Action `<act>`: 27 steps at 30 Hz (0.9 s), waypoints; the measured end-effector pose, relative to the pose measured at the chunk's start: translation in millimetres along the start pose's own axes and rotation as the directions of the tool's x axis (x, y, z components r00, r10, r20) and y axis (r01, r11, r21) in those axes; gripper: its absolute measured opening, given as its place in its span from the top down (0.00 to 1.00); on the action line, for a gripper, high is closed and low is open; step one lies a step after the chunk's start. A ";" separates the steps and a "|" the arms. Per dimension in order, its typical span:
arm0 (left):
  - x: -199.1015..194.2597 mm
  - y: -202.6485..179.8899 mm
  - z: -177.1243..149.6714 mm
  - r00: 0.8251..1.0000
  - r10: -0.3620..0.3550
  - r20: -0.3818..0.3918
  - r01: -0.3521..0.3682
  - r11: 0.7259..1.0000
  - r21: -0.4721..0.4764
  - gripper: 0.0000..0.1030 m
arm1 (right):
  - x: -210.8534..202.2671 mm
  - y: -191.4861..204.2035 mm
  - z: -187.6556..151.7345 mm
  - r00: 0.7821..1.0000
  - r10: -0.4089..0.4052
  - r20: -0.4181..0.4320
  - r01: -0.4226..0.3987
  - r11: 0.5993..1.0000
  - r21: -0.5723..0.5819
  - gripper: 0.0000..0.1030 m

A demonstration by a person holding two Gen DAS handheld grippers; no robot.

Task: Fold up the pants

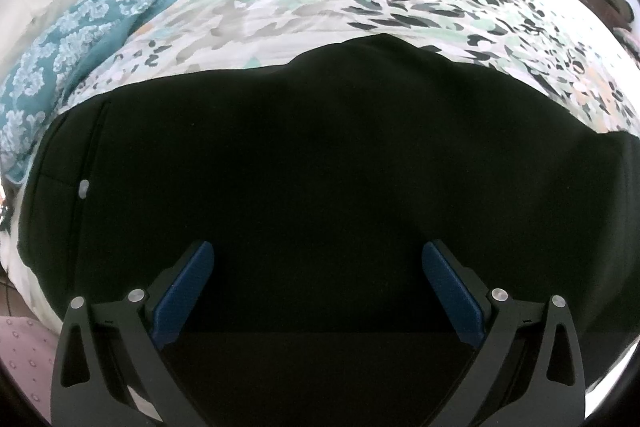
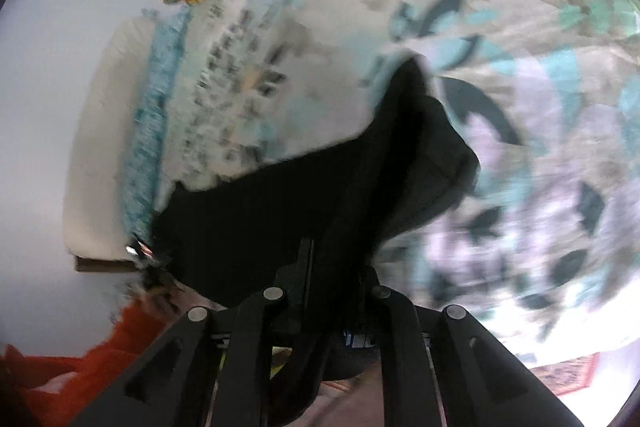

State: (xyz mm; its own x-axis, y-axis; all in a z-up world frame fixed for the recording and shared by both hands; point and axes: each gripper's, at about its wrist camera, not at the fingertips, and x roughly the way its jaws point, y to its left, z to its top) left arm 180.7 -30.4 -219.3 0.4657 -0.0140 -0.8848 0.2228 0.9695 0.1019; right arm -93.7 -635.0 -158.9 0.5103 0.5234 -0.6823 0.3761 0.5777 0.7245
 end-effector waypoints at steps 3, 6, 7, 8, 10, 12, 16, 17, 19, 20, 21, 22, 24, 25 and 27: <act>-0.4 1.6 3.8 0.999 -0.015 -0.032 0.015 1.000 -0.001 0.00 | 12.3 33.9 -11.4 0.990 0.139 0.037 -0.139 0.990 -0.010 0.89; -2.0 4.9 6.6 0.998 -0.034 -0.057 0.033 0.999 -0.015 0.01 | 42.8 77.3 -23.9 0.958 0.283 0.041 -0.282 0.959 -0.028 0.89; -3.3 6.3 7.1 0.997 -0.044 -0.060 0.042 0.999 -0.023 0.01 | 59.0 95.0 -28.6 0.945 0.327 0.032 -0.326 0.945 -0.034 0.89; -4.3 7.4 7.2 0.997 -0.052 -0.059 0.051 0.998 -0.030 0.01 | 73.1 108.3 -32.0 0.934 0.357 0.021 -0.356 0.934 -0.037 0.89; -7.8 12.0 8.3 0.995 -0.078 -0.057 0.075 0.996 -0.055 0.01 | 108.4 137.9 -39.1 0.904 0.428 -0.012 -0.428 0.903 -0.036 0.89; -12.8 21.2 10.1 0.992 -0.114 -0.046 0.109 0.989 -0.101 0.01 | 144.8 164.3 -44.2 0.878 0.476 -0.046 -0.478 0.878 -0.031 0.89; -19.2 44.0 13.3 0.986 -0.167 -0.026 0.159 0.969 -0.191 0.01 | 228.9 213.9 -55.7 0.859 0.494 -0.132 -0.502 0.864 -0.030 0.89; -18.8 52.4 13.8 0.984 -0.175 -0.027 0.165 0.962 -0.219 0.01 | 247.2 222.9 -58.8 0.864 0.482 -0.148 -0.491 0.871 -0.030 0.89; -16.8 65.3 14.2 0.981 -0.192 -0.032 0.177 0.947 -0.267 0.01 | 284.0 245.6 -67.5 0.905 0.384 -0.185 -0.405 0.910 -0.090 0.88; -15.0 72.5 14.5 0.977 -0.208 -0.037 0.188 0.935 -0.299 0.01 | 301.7 257.8 -73.7 0.931 0.306 -0.198 -0.337 0.930 -0.145 0.81; -13.6 78.1 13.9 0.973 -0.226 -0.039 0.201 0.924 -0.325 0.01 | 314.1 265.6 -78.8 0.947 0.247 -0.205 -0.285 0.941 -0.183 0.68; -12.1 82.1 13.6 0.969 -0.243 -0.038 0.215 0.913 -0.345 0.01 | 328.3 272.0 -83.3 0.959 0.179 -0.221 -0.228 0.948 -0.221 0.54; -11.3 84.6 14.7 0.967 -0.253 -0.033 0.224 0.905 -0.361 0.01 | 338.6 281.1 -89.2 0.964 0.141 -0.227 -0.197 0.949 -0.246 0.11; -11.4 83.0 15.0 0.968 -0.249 -0.034 0.221 0.908 -0.356 0.01 | 334.9 283.4 -90.4 0.961 0.165 -0.224 -0.219 0.945 -0.242 0.10; -14.0 77.9 14.5 0.968 -0.247 -0.042 0.219 0.917 -0.333 0.01 | 311.0 285.4 -90.2 0.957 0.215 -0.197 -0.259 0.936 -0.238 0.10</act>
State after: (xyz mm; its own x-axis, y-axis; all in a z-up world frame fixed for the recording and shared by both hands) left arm 204.0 41.8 -192.5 0.3601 -0.2424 -0.9009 0.0208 0.9675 -0.2520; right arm 102.6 -250.9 -173.2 0.4165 0.7481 -0.5166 0.0355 0.5544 0.8315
